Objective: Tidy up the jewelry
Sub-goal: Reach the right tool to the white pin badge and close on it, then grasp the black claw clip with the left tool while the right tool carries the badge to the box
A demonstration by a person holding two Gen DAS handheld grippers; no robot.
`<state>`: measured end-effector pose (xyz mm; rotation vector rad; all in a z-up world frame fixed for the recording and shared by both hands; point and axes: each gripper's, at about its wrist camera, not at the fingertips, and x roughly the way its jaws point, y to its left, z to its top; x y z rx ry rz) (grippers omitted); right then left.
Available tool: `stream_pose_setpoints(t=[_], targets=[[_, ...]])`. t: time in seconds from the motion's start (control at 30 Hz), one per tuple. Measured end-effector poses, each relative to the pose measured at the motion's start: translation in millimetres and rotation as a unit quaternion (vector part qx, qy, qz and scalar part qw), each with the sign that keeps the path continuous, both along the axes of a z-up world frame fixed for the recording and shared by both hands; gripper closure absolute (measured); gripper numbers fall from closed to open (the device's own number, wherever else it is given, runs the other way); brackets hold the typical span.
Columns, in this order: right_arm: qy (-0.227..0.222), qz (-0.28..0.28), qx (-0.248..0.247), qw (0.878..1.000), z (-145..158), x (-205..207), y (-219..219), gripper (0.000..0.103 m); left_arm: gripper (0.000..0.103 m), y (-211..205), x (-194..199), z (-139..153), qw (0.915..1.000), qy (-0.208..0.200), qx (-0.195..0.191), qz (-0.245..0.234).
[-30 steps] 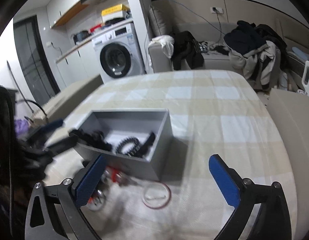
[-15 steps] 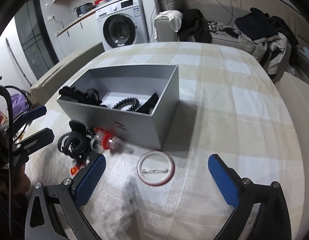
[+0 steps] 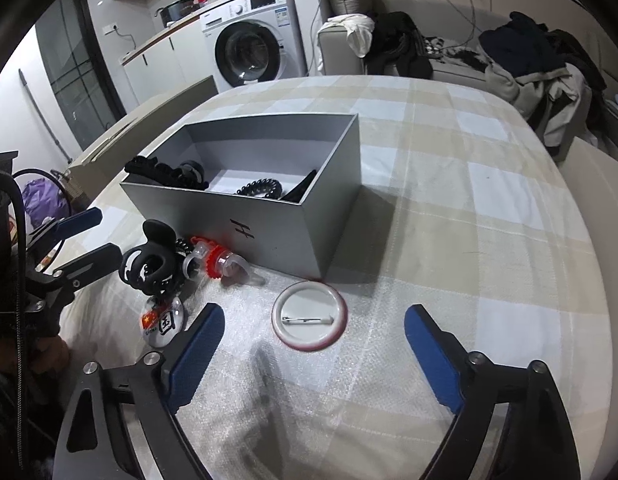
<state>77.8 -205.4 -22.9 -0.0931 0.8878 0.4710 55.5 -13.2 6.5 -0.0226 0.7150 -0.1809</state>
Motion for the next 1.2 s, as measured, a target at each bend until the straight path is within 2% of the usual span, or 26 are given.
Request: stream_pose_setpoints(t=[0.07,0.1,0.23,0.27,0.37,0.47,0.6,0.63,0.77,0.9,0.97,1.0,1.2], targets=[[0.005,0.006,-0.012,1.0,-2.2,3.6,5.6,0.023,0.001,0.2,-0.1,-0.2,1.0,0.002,-0.001,-0.002],[0.005,0.006,-0.027,1.0,-3.9,4.7,10.0,0.031,0.001,0.0,-0.4,-0.6,1.0,0.006,-0.001,-0.003],[-0.009,0.012,-0.076,0.997,-8.6,-1.2,22.0,0.036,0.001,-2.6,-2.6,-1.2,0.9999,0.009,0.003,-0.011],[-0.012,0.011,-0.083,0.996,-9.4,-2.7,23.3,0.04,0.001,-3.0,-3.6,-1.1,0.9999,0.008,0.003,-0.014],[-0.022,0.012,-0.079,0.997,-9.1,-5.7,25.7,0.062,0.001,-4.3,-2.6,-1.2,0.9997,0.013,0.0,-0.019],[-0.026,0.007,-0.068,0.997,-8.9,-10.7,25.0,0.062,0.001,-6.8,-4.2,-0.6,0.9996,0.015,-0.002,-0.026],[-0.026,0.001,0.008,1.0,0.0,-24.2,7.2,0.062,0.004,-17.1,-2.0,-0.6,0.9984,0.022,0.002,-0.051],[-0.023,-0.002,0.021,1.0,1.4,-25.8,2.8,0.062,0.012,-19.4,-0.8,-1.0,0.9981,0.025,0.004,-0.057],[-0.027,-0.004,0.063,0.998,8.1,-27.6,-7.0,0.062,0.03,-32.6,3.0,-3.6,0.9958,0.037,0.015,-0.083],[-0.029,-0.003,0.069,0.997,10.2,-28.6,-7.9,0.062,0.034,-44.4,4.7,-5.5,0.9944,0.039,0.039,-0.09],[-0.027,-0.004,0.071,0.997,9.1,-28.7,-7.5,0.062,0.047,-46.5,4.5,-6.9,0.9938,0.041,0.044,-0.094],[-0.027,-0.003,0.071,0.997,8.7,-28.9,-7.0,0.062,0.06,-47.1,4.1,-8.5,0.9931,0.044,0.046,-0.098],[-0.03,0.003,0.072,0.997,10.1,-29.5,-3.2,0.062,0.061,-40.6,-6.5,-1.6,0.9936,0.019,0.041,-0.103]])
